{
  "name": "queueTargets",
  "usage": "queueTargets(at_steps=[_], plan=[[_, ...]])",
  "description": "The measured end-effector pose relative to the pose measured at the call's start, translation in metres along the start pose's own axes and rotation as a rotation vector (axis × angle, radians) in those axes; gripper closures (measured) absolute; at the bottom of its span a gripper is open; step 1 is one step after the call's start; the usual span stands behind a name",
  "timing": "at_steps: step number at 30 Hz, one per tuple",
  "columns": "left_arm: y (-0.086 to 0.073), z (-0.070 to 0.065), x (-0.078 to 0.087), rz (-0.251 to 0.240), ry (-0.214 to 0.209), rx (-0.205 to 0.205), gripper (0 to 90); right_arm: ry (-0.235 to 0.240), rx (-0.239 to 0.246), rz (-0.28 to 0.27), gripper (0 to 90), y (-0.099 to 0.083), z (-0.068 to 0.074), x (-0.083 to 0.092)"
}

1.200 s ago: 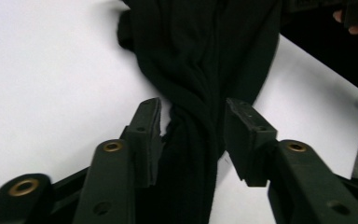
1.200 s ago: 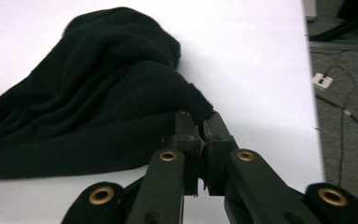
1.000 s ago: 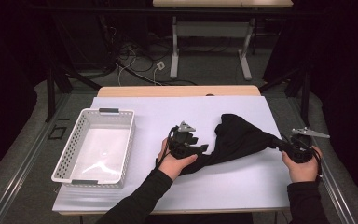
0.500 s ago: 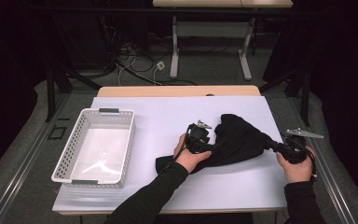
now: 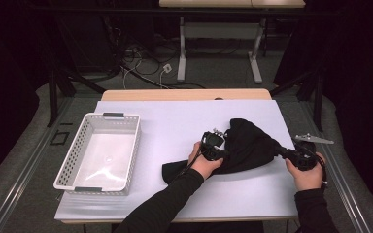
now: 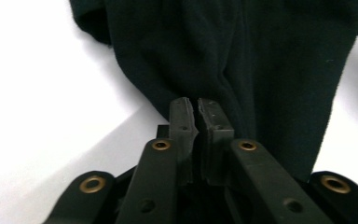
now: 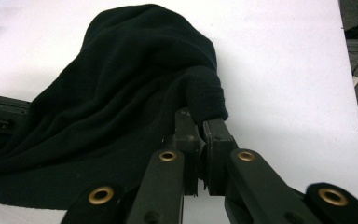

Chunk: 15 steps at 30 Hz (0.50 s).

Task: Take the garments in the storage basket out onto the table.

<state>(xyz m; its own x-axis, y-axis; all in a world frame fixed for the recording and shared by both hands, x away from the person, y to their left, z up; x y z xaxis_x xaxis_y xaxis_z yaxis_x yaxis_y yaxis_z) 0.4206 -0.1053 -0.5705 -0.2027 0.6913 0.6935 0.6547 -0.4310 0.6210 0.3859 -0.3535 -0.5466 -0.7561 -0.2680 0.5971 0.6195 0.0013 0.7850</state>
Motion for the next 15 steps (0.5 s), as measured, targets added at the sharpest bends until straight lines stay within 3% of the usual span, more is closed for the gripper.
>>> queueTargets(at_steps=[7, 15], plan=[[0.009, 0.004, 0.021, -0.054, 0.018, -0.004, 87.4, -0.006, -0.002, -0.005, 87.2, 0.0, -0.003, 0.001], [0.03, 0.026, 0.076, -0.192, 0.072, 0.022, 87.9, -0.018, -0.007, -0.006, 87.3, 0.001, -0.007, 0.002]])
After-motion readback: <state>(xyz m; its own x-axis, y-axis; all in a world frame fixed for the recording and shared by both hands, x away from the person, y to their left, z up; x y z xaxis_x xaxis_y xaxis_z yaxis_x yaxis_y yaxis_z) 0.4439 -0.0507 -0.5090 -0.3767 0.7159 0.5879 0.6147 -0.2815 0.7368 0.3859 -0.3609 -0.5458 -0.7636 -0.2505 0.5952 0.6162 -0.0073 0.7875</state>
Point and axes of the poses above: each handheld gripper's, and its own axes: x roughly backward along the jaws, y roughly out of its top, z roughly to its left, the point moved 5 cm from there along -x, roughly forward along the jaws, and after that the axes turned 4 degrees about -y, right-handed, at the moved point
